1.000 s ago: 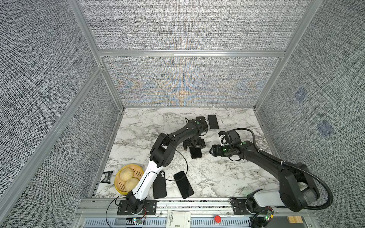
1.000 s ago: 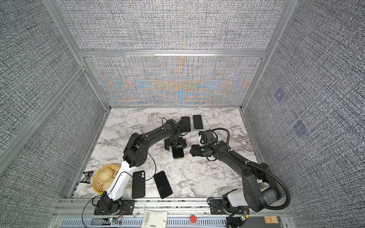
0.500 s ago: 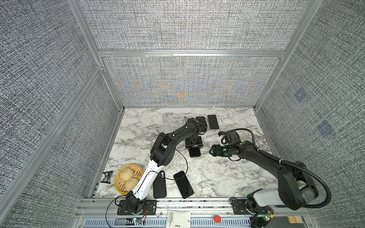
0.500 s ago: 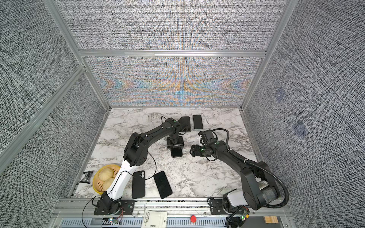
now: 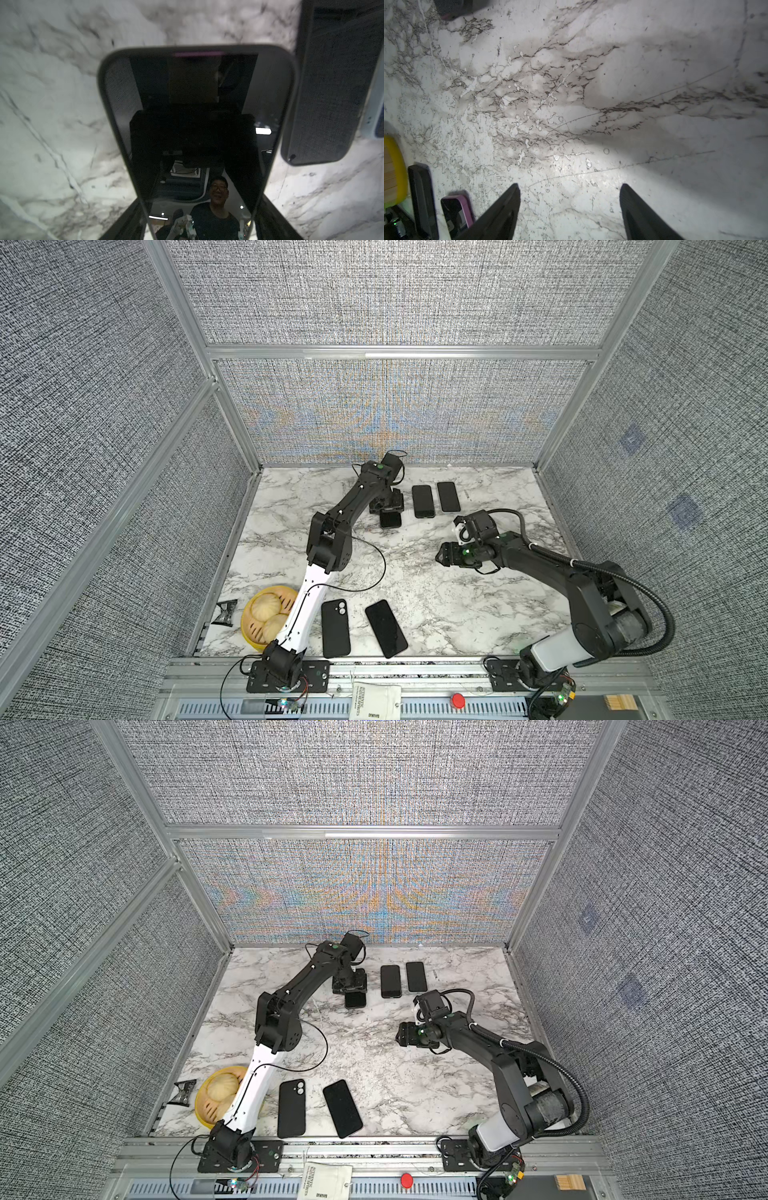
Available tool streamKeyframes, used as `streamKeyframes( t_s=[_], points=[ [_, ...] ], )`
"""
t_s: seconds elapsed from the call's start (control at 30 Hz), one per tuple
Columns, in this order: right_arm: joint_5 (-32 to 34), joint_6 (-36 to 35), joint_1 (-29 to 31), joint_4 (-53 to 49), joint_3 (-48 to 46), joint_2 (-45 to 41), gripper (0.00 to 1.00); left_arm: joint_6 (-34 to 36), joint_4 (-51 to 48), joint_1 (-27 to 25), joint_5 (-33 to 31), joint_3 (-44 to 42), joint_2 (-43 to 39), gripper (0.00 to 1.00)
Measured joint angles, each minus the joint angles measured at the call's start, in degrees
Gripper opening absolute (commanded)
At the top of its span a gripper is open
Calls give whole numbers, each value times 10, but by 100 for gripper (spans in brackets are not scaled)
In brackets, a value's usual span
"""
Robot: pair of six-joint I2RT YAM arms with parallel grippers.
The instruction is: Put the phone into the phone case
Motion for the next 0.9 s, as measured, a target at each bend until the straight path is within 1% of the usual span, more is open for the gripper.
streamKeyframes(
  t_s=[0.17, 0.3, 0.53, 0.7, 0.83, 0.9],
  points=[
    [-4, 0, 0, -1, 7, 2, 78, 22, 57, 19, 7, 17, 22, 57],
    [-3, -1, 0, -3, 10, 4, 78, 32, 86, 16, 21, 17, 35, 57],
    [-3, -2, 7, -5, 10, 7, 78, 25, 129, 15, 42, 3, 40, 59],
    [-2, -2, 12, -5, 10, 8, 78, 18, 141, 15, 49, -6, 42, 64],
    [-1, 0, 15, -4, 10, 14, 78, 4, 161, 8, 49, -45, 24, 65],
    [-1, 0, 17, -5, 10, 19, 78, -3, 167, 5, 50, -53, 21, 68]
  ],
)
